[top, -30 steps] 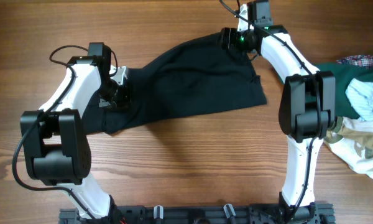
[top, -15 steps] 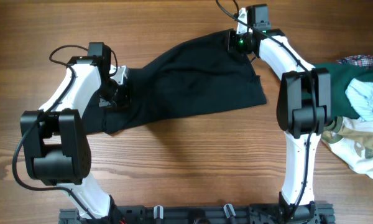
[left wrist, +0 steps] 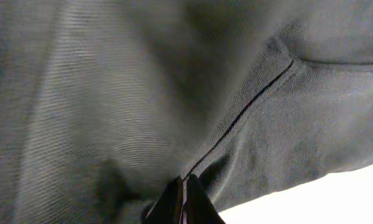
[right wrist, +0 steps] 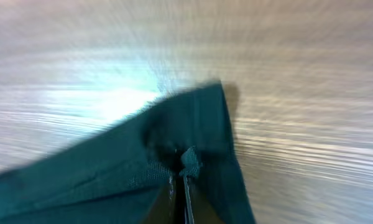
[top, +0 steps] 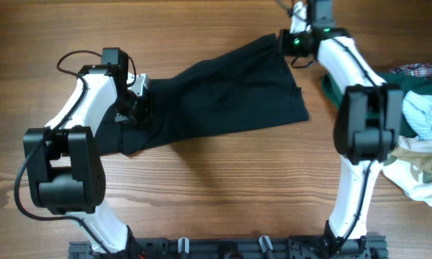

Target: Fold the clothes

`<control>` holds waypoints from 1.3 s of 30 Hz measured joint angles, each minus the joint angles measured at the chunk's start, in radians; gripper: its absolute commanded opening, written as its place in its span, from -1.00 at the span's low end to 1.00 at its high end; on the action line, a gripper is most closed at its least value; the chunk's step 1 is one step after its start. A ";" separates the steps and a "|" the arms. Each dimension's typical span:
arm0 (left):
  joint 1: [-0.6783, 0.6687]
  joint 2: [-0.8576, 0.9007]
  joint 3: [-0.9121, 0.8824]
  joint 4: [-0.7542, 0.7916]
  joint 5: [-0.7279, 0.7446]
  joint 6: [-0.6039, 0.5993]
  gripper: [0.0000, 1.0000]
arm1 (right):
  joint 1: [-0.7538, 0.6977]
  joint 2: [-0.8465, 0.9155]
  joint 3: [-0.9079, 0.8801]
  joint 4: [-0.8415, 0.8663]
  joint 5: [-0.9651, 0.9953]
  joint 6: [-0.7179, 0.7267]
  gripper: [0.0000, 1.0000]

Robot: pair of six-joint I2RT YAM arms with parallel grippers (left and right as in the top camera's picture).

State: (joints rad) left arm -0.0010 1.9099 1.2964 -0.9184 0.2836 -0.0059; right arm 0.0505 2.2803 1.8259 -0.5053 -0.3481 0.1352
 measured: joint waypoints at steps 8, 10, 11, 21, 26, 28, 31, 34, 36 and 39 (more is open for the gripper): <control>0.000 0.000 0.000 0.003 0.000 0.000 -0.92 | -0.006 -0.128 0.003 -0.230 -0.018 -0.037 -0.91; 0.000 0.000 0.000 0.003 0.000 0.000 -0.92 | -0.006 -0.128 0.003 -0.288 -0.018 -0.042 -0.91; 0.000 0.000 0.000 0.004 0.000 0.000 -0.91 | -0.006 -0.128 0.003 -0.323 -0.018 -0.044 -0.91; 0.000 0.000 0.000 0.007 0.003 0.000 -0.90 | -0.006 -0.131 0.003 -0.727 0.086 -0.069 -0.92; 0.000 0.000 0.000 0.007 0.003 0.000 -0.89 | -0.006 -0.132 0.003 -0.768 0.205 -0.045 -0.91; 0.000 0.000 0.000 0.006 0.003 0.000 -0.89 | -0.006 -0.132 0.003 -0.772 0.231 -0.042 -0.91; 0.000 0.000 0.000 -0.004 0.003 0.000 -0.90 | -0.006 -0.132 0.003 -0.773 0.282 -0.026 -0.59; 0.000 0.000 0.000 -0.016 0.003 0.000 -0.92 | -0.006 -0.132 0.003 -0.774 0.311 -0.013 -0.20; 0.000 0.000 0.000 -0.035 0.003 0.000 -0.92 | -0.006 -0.132 0.003 -0.774 0.325 -0.009 0.09; 0.000 0.000 0.000 -0.066 0.003 0.000 -0.92 | -0.006 -0.132 0.003 -0.773 0.331 -0.005 0.04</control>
State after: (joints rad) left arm -0.0006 1.9099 1.2964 -0.9844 0.2863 -0.0059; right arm 0.0448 2.1483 1.8294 -1.2785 -0.0174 0.1299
